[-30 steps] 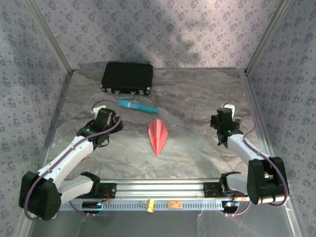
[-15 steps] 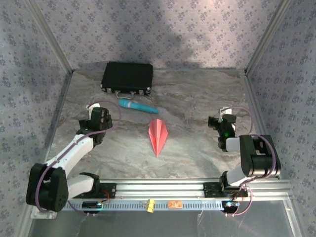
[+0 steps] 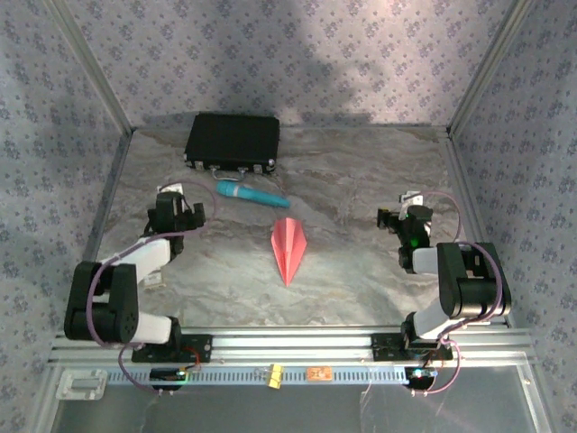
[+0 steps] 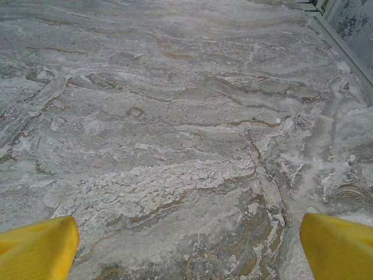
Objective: Fold a paper plane with a square sheet of paper (pick it up from the middle)
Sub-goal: Reset both arms
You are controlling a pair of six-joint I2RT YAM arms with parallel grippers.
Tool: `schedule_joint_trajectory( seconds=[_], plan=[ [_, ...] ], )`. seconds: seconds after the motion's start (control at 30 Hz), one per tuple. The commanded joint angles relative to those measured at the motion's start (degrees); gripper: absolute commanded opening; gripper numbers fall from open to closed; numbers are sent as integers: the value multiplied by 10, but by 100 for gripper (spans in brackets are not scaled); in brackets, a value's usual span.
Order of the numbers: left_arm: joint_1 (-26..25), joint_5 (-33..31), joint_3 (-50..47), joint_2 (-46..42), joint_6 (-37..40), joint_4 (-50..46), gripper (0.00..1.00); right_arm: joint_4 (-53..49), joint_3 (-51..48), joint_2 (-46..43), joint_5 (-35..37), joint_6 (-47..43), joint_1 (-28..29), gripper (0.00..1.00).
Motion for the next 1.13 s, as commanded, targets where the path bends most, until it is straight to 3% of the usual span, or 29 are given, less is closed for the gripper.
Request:
schedule_joint_trajectory(
  seconds=[0.0,0.07,0.3,0.4,0.5,0.57,0.6,0.67,0.7,1.1],
  plan=[
    [17,100,-7,14,35,83,96,4,12,-2,-4,7,-2,99],
    [18,130,-30,-1,50,112,96,4,12,-3,-4,6,-2,99],
    [18,126,-33,1,69,126,91,4,12,-2,-4,8,-2,99],
    [24,98,-70,18,80,236,98,4,13,-2,-5,7,-2,99],
    [43,106,-95,91,61,355,100,4,13,-2,-4,7,-3,99],
    [59,112,-70,73,40,278,100,4,12,-3,-5,7,-3,99],
    [59,112,-84,87,39,328,100,4,13,-3,-6,8,-3,99],
    [59,109,-74,74,40,283,100,4,13,-2,-6,7,-2,99],
    [57,103,-81,82,42,313,100,4,13,-2,-5,7,-3,99],
    [48,88,-77,77,44,295,100,4,13,-2,-5,7,-3,99]
  ],
)
